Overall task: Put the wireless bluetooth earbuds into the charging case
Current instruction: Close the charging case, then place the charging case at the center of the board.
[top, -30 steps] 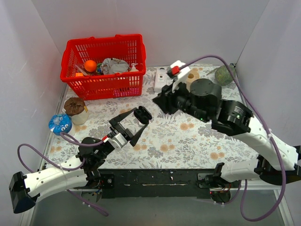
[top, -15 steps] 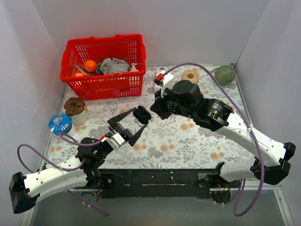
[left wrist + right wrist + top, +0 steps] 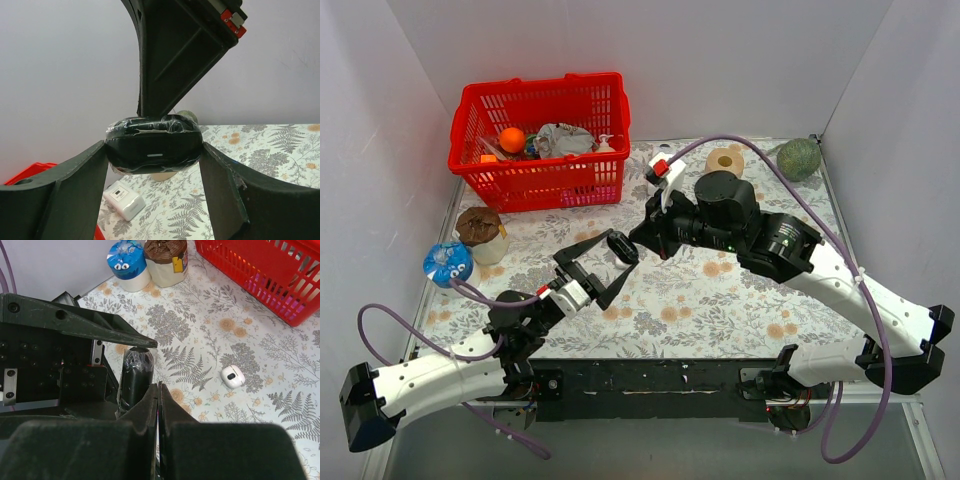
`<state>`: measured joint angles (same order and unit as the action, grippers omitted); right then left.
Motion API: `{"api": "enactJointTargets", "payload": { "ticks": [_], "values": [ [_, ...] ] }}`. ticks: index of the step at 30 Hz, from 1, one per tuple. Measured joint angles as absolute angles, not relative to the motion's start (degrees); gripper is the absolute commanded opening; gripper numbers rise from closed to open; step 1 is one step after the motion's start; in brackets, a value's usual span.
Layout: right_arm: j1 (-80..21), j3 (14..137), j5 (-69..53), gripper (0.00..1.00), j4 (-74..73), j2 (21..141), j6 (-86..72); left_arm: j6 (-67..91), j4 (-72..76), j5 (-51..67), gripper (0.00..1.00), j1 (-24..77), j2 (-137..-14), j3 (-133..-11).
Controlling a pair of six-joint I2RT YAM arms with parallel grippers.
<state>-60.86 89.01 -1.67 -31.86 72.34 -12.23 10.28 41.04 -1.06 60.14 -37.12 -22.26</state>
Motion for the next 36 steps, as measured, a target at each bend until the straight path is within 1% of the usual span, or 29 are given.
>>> {"api": "enactJointTargets", "payload": {
  "ticks": [4,5,6,7,9,10,11,16,20,25,28,29,31,32,34,35,36],
  "values": [
    [-61.2,89.0,-1.6,0.01,-31.9,72.3,-11.8,10.3,41.2,-1.0,0.00,60.1,-37.6,-22.3],
    [-61.2,89.0,-1.5,0.07,-31.9,72.3,-11.8,10.4,41.2,-1.0,0.00,60.1,-37.7,-22.3],
    [-61.3,88.9,-0.8,0.22,-31.9,72.3,-11.8,10.4,41.2,-1.0,0.00,60.1,-37.7,-22.3],
    [-61.3,88.6,0.3,0.32,-31.6,72.1,-12.1,10.4,41.2,-1.0,0.00,60.1,-37.8,-22.3],
    [-61.3,87.2,2.7,0.65,-31.3,71.0,-13.1,10.5,41.1,-1.1,0.00,60.1,-37.9,-22.3],
    [-61.2,86.0,3.3,0.84,-30.9,70.2,-13.8,10.5,41.1,-1.1,0.00,60.1,-37.9,-22.3],
    [-60.9,84.1,4.3,0.91,-29.6,68.9,-14.0,10.5,41.1,-1.1,0.00,60.1,-37.9,-22.3],
    [-57.7,76.4,1.3,0.95,-23.8,62.9,-17.9,10.9,41.1,-1.1,0.00,60.3,-38.2,-22.3],
    [-57.8,73.4,-3.9,0.96,-18.8,62.7,-20.9,11.4,40.8,-1.3,0.00,60.3,-39.1,-22.3],
    [-57.8,68.5,-6.7,0.95,-15.4,62.0,-23.0,12.1,40.2,-1.5,0.00,60.3,-39.3,-22.3],
    [-57.8,69.0,-8.1,0.87,-15.0,63.1,-23.1,12.5,40.0,-1.5,0.00,60.3,-39.3,-22.3],
    [-57.8,69.0,-8.4,0.80,-14.9,63.5,-23.0,12.7,39.9,-1.5,0.00,60.3,-39.3,-22.3],
    [-57.8,68.8,-8.7,0.74,-14.7,64.1,-22.7,13.0,39.9,-1.5,0.00,60.3,-39.4,-22.3],
    [-57.8,68.5,-8.8,0.67,-14.4,64.1,-22.6,13.0,39.9,-1.5,0.00,60.3,-39.5,-22.3],
    [-57.8,67.6,-9.2,0.58,-13.7,64.1,-22.4,13.3,39.9,-1.5,0.00,60.3,-39.7,-22.3],
    [-57.8,67.3,-9.3,0.46,-13.4,64.1,-22.3,13.4,39.9,-1.5,0.00,60.3,-39.7,-22.3],
    [-57.8,66.9,-9.5,0.39,-13.1,64.1,-22.3,13.5,39.8,-1.5,0.01,60.3,-39.9,-22.3]
  ]
}}
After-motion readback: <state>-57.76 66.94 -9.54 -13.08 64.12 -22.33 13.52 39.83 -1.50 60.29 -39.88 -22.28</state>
